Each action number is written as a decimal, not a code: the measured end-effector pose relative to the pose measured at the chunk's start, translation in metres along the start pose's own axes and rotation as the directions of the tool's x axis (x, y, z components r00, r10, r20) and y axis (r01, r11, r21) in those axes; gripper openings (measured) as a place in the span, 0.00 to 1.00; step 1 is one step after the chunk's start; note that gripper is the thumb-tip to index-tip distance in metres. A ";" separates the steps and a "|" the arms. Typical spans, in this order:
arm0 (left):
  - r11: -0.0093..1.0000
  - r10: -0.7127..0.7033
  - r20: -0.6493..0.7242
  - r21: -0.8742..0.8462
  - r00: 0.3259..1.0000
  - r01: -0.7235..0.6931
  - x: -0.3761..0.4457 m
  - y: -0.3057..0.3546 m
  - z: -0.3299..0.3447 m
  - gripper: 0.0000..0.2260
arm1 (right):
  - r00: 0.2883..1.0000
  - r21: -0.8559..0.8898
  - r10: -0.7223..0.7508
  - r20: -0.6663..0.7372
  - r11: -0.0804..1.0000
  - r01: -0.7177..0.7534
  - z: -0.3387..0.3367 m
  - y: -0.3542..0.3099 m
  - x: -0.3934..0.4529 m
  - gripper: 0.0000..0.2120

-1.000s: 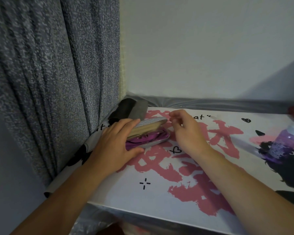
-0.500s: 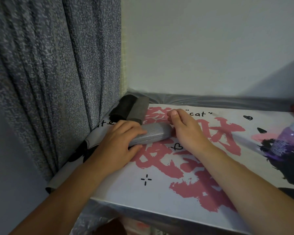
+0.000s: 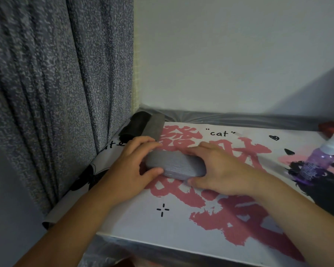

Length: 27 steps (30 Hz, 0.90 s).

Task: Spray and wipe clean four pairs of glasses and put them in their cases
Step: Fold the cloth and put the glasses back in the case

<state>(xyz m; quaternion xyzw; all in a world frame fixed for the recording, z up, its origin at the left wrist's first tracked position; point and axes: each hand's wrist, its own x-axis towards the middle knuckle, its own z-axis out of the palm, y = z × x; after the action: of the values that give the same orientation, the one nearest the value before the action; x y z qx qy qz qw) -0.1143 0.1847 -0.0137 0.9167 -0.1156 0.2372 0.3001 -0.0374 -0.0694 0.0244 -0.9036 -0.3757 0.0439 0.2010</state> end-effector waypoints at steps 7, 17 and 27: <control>0.922 -0.279 -0.204 0.217 0.939 0.321 0.005 -0.005 0.005 0.15 | 0.889 -0.075 0.370 -0.271 0.912 -0.403 0.002 0.005 0.000 0.31; 0.925 -0.277 -0.135 0.231 0.951 0.302 0.002 -0.010 0.005 0.09 | 0.952 -0.064 0.301 -0.050 0.951 -0.303 0.017 -0.021 0.112 0.45; 0.923 -0.257 -0.073 0.278 0.964 0.267 -0.001 0.001 0.000 0.09 | 0.972 0.040 0.196 -0.132 0.981 -0.192 0.025 -0.017 0.080 0.28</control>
<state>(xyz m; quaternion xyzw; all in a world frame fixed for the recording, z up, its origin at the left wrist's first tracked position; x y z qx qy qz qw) -0.1156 0.1839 -0.0134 0.9533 0.0484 0.2251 0.1957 0.0029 0.0053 0.0134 -0.9340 -0.2707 0.0072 0.2329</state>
